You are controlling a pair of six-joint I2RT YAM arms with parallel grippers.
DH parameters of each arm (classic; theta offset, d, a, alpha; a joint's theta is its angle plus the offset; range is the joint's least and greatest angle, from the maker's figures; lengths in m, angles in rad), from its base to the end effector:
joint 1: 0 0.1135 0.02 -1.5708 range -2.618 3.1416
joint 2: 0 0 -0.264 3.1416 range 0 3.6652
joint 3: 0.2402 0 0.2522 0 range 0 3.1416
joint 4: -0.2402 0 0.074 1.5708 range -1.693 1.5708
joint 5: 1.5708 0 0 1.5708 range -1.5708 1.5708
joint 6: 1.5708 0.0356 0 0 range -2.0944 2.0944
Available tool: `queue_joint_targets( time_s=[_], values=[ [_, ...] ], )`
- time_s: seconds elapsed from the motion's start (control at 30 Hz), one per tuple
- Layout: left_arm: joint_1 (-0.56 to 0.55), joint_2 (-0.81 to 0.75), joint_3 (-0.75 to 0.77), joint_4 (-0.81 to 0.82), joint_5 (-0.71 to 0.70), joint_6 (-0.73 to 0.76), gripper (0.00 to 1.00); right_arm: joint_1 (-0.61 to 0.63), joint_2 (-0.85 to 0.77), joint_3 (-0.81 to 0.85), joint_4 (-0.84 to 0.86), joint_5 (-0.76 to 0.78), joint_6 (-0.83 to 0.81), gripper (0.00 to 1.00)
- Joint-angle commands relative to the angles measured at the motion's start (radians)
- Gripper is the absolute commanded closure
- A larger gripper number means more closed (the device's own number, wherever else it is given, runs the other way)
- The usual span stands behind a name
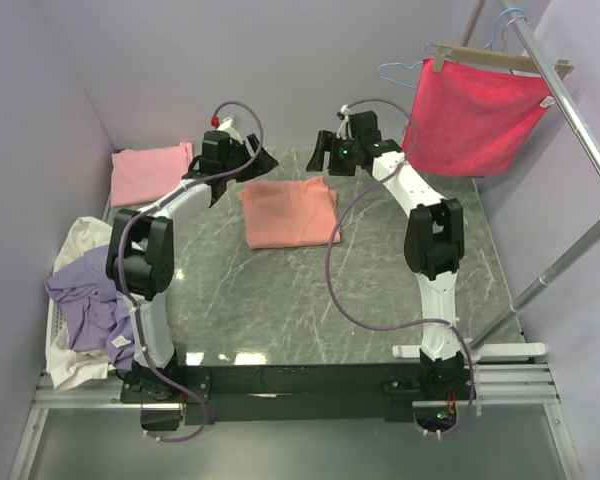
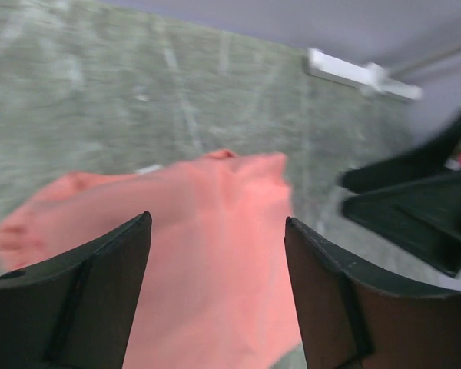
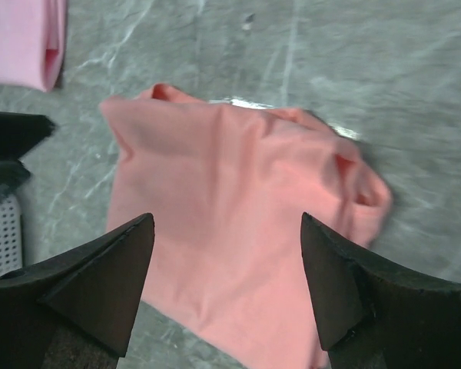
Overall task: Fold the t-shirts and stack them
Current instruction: Fold the long partially folded tshirt into a neat square
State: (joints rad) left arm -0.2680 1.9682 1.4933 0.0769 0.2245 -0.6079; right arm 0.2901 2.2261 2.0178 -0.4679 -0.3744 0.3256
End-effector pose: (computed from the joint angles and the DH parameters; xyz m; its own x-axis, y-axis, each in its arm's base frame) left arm 0.4489 -0.1315 0.2561 -0.5673 -0.4216 -0.7074 0.1609 0.7857 -0.5973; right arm 0.4912 0.1602 0.2638 -0.7408 0.0896 -0.6658 -0.3194 0.8249 0.4663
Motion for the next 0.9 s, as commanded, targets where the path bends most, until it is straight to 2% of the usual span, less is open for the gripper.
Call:
queue_joint_targets(
  time_s=[0.0, 0.2, 0.3, 0.43, 0.6, 0.7, 0.83, 0.87],
  values=[
    [-0.005, 0.098, 0.01, 0.154, 0.214, -0.072, 0.26, 0.014, 0.085, 0.062, 0.029, -0.11, 0.053, 0.18],
    [0.01, 0.224, 0.035, 0.211, 0.184, -0.073, 0.26, 0.006, 0.24, 0.197, -0.021, -0.112, 0.096, 0.18],
    [0.033, 0.265, 0.064, 0.164, 0.145, -0.063, 0.26, -0.006, 0.296, 0.236, -0.066, -0.068, 0.119, 0.18],
    [0.067, 0.282, 0.055, 0.123, 0.084, -0.029, 0.25, -0.025, 0.259, 0.136, -0.071, 0.038, 0.124, 0.18],
    [0.11, 0.279, 0.022, 0.133, 0.098, -0.036, 0.24, -0.039, 0.257, 0.142, -0.132, 0.175, 0.104, 0.16],
    [0.121, 0.245, -0.002, 0.149, 0.099, -0.03, 0.24, -0.045, 0.219, 0.084, -0.091, 0.202, 0.092, 0.16],
    [0.121, 0.18, -0.036, 0.096, -0.017, 0.022, 0.24, -0.043, 0.118, -0.029, -0.035, 0.221, 0.069, 0.16],
    [0.122, 0.135, -0.057, 0.104, -0.03, 0.028, 0.24, -0.045, 0.084, -0.074, 0.027, 0.22, 0.064, 0.15]
  ],
)
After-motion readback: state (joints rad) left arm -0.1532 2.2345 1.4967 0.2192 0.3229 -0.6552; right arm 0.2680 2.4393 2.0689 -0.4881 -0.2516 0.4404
